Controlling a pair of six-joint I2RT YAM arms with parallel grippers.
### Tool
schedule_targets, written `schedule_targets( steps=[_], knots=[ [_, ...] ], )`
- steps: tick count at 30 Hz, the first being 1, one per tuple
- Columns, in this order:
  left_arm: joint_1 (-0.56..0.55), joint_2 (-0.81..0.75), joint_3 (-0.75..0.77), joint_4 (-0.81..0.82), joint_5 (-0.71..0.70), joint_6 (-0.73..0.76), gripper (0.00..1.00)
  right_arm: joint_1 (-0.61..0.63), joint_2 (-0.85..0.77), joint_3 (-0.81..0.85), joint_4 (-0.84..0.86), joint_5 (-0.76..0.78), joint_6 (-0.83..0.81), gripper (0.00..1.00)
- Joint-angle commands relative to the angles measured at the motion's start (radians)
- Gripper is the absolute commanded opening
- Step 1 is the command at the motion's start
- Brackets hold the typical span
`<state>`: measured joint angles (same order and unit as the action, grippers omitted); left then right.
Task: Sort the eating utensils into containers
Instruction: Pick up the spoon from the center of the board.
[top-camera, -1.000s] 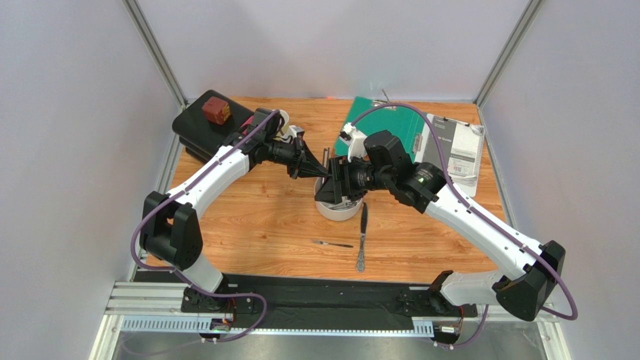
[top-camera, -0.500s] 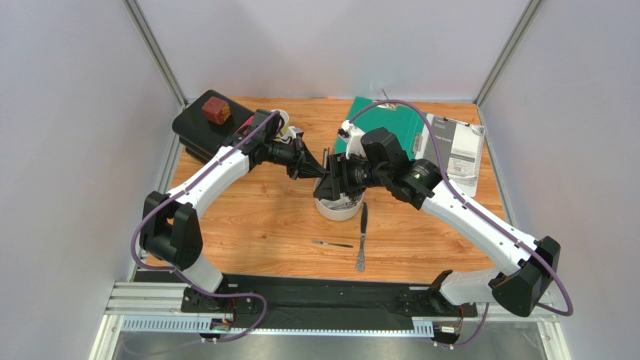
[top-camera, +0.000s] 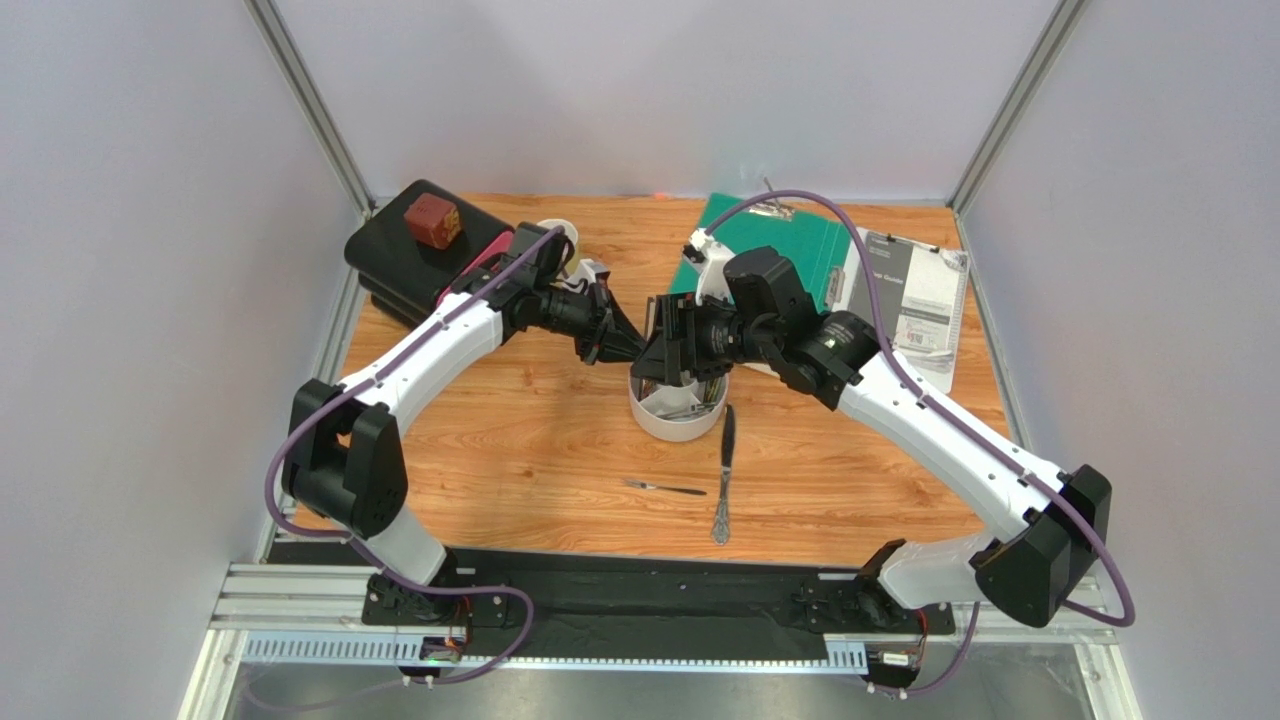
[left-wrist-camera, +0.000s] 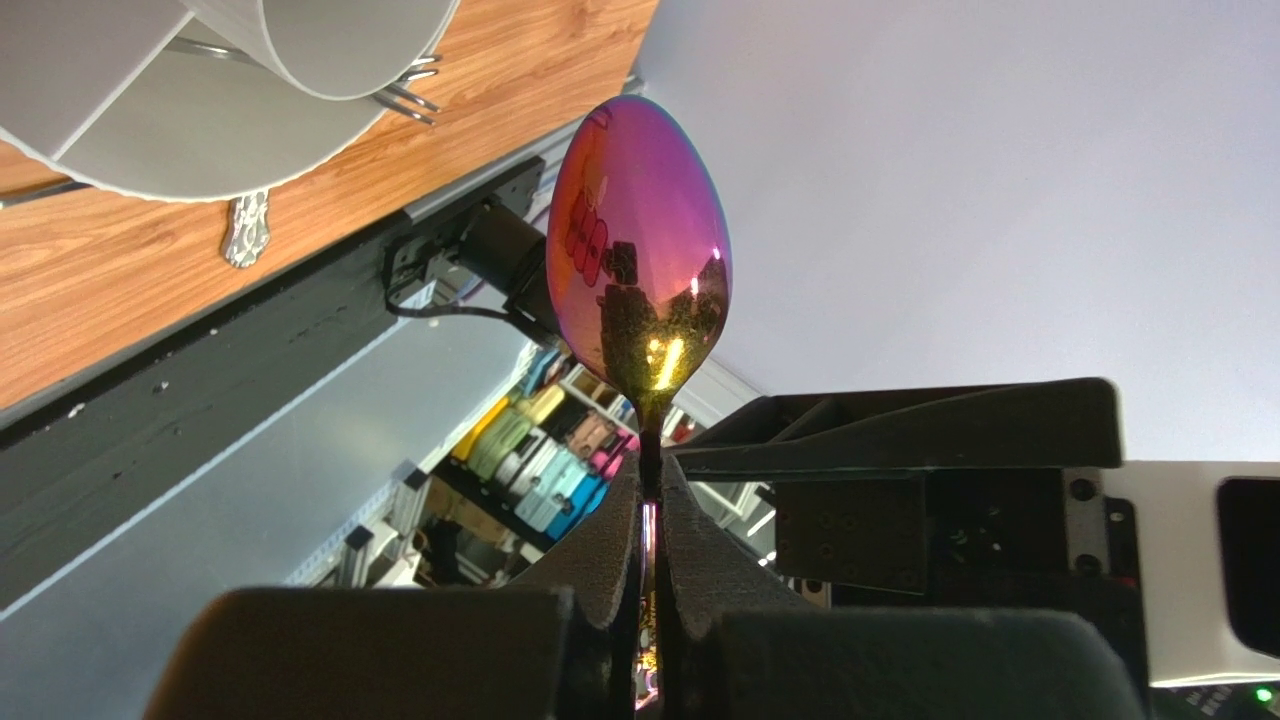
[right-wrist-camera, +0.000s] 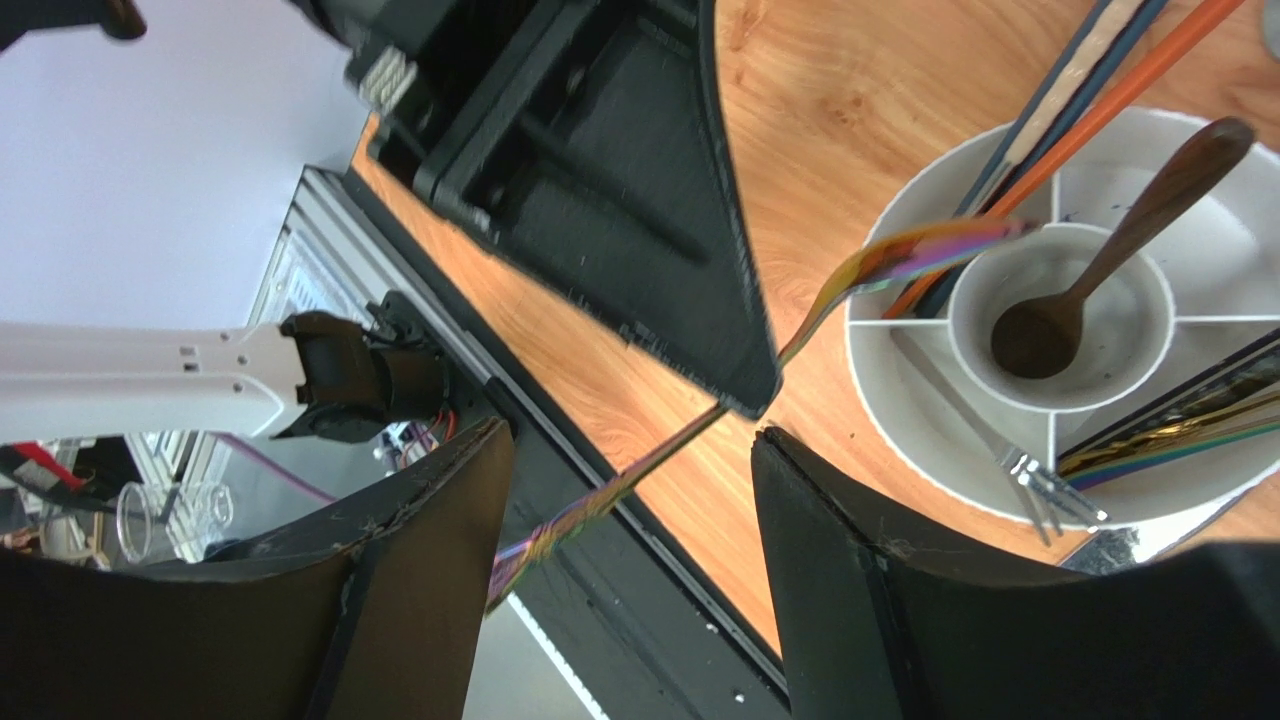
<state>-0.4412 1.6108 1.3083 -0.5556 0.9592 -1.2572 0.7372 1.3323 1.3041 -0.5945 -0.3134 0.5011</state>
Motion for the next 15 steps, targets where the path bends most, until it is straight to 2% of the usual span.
schedule_targets(
  steps=[1,9,15],
  knots=[
    [-0.016,0.026,0.048,-0.089,-0.004,-0.07,0.0,-0.021,0.019,0.006,0.064,0.027,0.005,0.65],
    [-0.028,0.08,0.098,-0.118,-0.02,-0.056,0.0,-0.055,0.047,0.001,0.084,-0.022,0.01,0.6],
    [-0.028,0.116,0.138,-0.119,-0.016,-0.054,0.0,-0.068,0.051,-0.028,0.108,-0.079,0.036,0.45]
  ],
)
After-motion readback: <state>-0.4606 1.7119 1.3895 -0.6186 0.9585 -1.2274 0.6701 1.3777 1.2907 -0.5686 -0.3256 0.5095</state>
